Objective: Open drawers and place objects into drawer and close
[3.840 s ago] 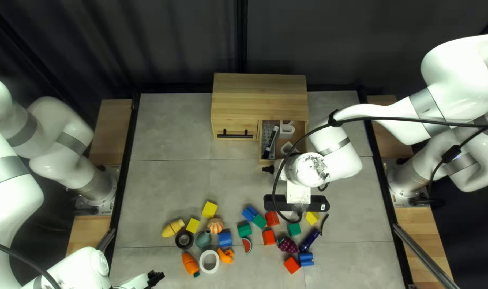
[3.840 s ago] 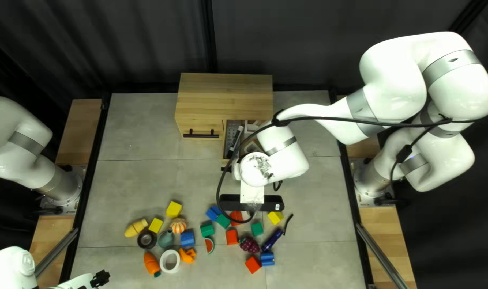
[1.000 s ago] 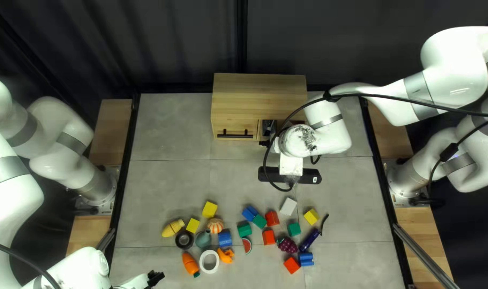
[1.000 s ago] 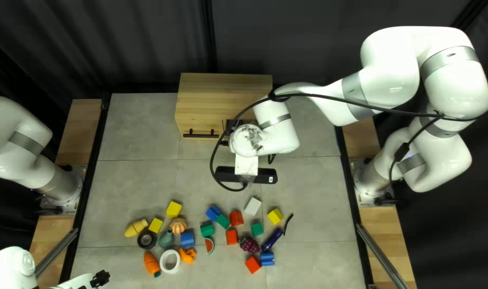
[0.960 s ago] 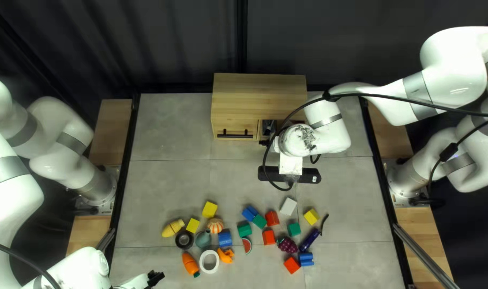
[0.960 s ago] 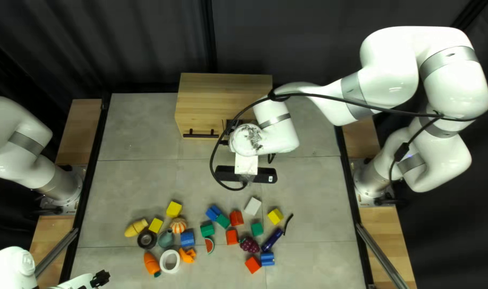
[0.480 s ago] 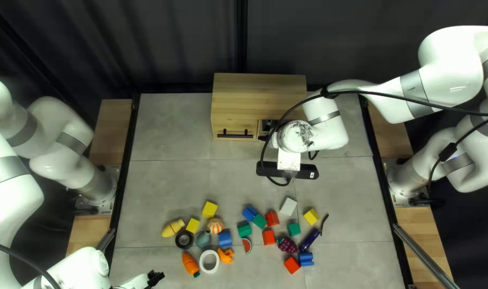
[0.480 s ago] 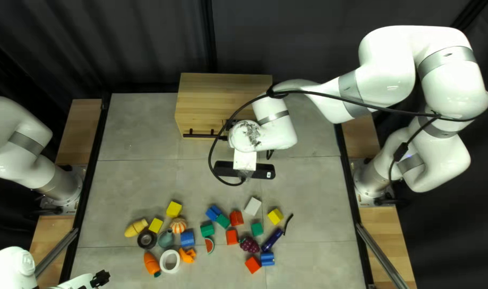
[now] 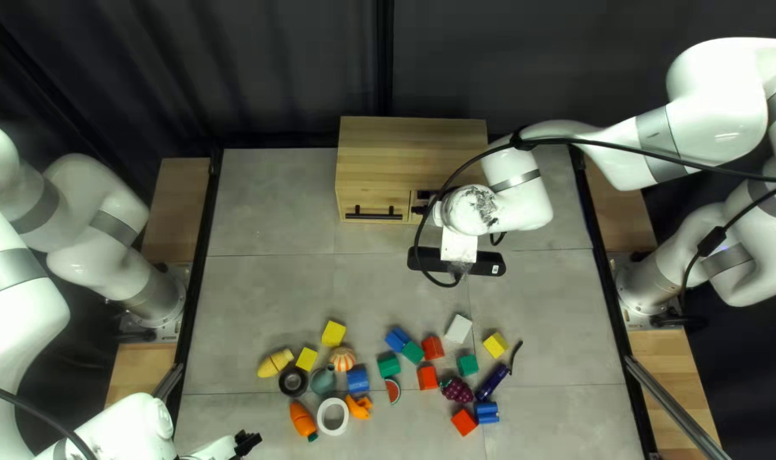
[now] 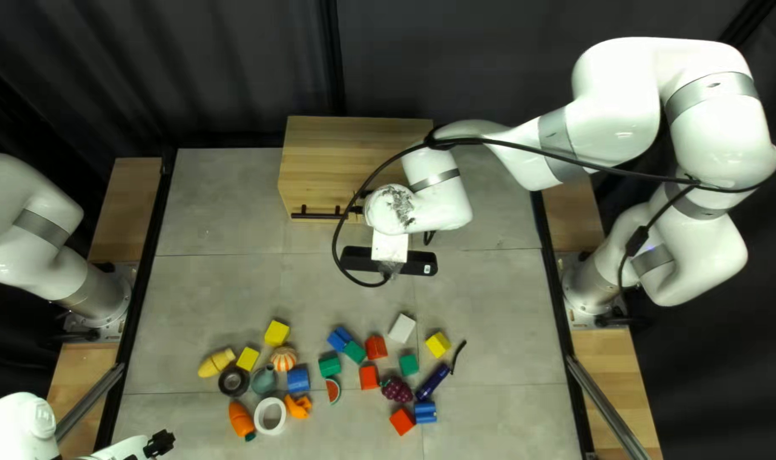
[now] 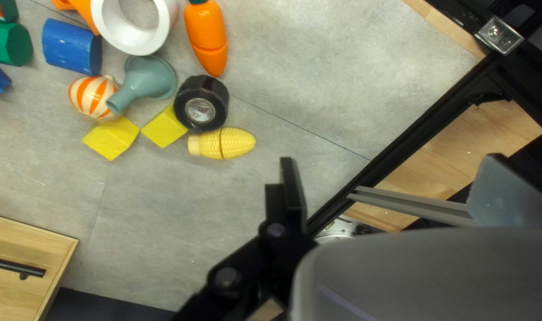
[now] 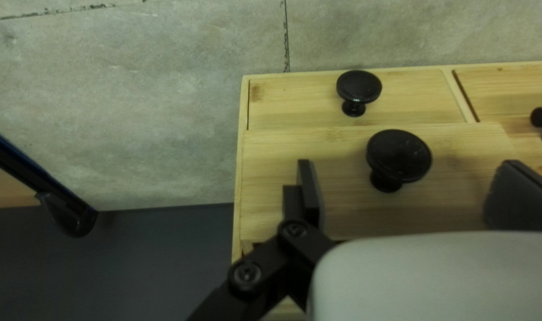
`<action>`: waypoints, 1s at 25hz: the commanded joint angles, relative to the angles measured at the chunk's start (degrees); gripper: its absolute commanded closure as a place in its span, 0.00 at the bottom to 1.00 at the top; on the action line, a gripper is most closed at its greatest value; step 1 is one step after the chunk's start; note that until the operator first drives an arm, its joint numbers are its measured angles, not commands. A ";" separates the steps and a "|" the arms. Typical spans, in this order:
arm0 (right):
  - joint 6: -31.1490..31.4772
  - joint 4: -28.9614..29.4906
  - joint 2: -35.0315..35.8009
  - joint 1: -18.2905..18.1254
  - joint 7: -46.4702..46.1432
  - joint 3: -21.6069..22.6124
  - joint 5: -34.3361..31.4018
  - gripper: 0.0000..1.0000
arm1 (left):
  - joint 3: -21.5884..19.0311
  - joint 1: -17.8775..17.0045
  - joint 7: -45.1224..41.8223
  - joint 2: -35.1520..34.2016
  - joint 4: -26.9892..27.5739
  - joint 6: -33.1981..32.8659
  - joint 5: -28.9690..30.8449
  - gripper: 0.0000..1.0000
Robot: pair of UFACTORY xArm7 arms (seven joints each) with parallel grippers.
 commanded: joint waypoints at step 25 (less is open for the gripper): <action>2.41 1.36 1.81 0.22 3.05 -0.38 -2.40 0.00 | 0.00 0.00 0.00 0.00 0.00 0.00 0.00 0.00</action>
